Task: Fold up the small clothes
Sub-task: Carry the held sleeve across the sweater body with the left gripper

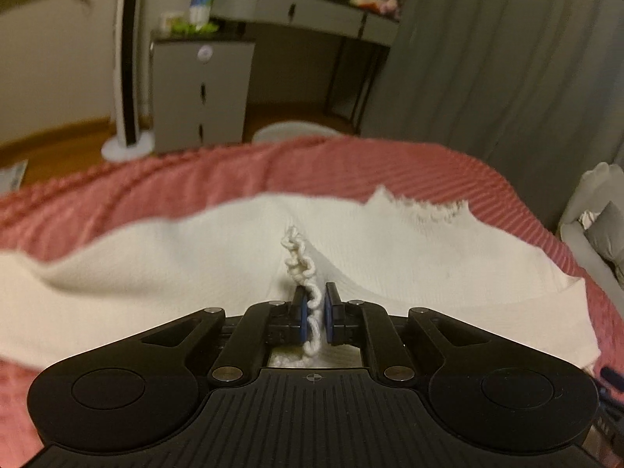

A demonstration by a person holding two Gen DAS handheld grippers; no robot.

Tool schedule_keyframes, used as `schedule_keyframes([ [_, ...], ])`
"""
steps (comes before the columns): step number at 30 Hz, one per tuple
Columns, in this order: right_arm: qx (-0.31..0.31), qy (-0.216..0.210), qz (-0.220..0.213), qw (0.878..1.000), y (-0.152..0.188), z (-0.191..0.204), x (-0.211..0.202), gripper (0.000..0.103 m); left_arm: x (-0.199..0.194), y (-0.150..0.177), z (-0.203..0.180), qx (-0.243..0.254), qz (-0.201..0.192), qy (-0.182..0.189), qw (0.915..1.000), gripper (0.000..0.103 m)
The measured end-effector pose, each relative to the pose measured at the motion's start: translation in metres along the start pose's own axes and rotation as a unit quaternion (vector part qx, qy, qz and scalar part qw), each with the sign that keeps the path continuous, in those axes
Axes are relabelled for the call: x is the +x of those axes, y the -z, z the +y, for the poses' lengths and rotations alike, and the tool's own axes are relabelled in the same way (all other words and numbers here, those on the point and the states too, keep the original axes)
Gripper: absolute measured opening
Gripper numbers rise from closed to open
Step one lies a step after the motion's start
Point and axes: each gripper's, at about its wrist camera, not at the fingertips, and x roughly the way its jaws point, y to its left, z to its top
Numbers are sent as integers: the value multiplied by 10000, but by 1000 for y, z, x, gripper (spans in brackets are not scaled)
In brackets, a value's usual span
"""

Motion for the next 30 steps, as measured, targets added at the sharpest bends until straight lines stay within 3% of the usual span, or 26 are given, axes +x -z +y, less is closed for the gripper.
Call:
schedule_keyframes([
  [4,-351,196,-122,9991,-13,9,17,30,12,-3,-3,157,-36,-102,9998,11],
  [10,334,343,-145,9987,-18,-16,31,31,29,2,-6,353,-52,-140,9993,11],
  [13,350,367,40,9987,-13,-17,44,34,43,11,-2,499,192,-353,9979,11],
  [16,142,423,6,9990,-15,-11,40,34,37,12,1,331,103,-281,9990,11],
  [21,-312,363,135,9988,-13,-7,37,35,39,11,-1,564,157,-600,9965,28],
  [23,-470,360,78,9982,-15,-5,29,36,29,9,1,420,116,-658,9969,65],
  [26,-419,201,-276,9985,-14,-8,2,41,4,13,10,157,-35,-536,9984,85],
  [28,-434,124,-419,9981,-10,-7,-15,41,-11,19,24,-119,-5,-468,9988,93],
  [30,-463,-89,-586,9972,-8,-1,-30,41,-27,28,43,-316,-22,-514,9982,93],
])
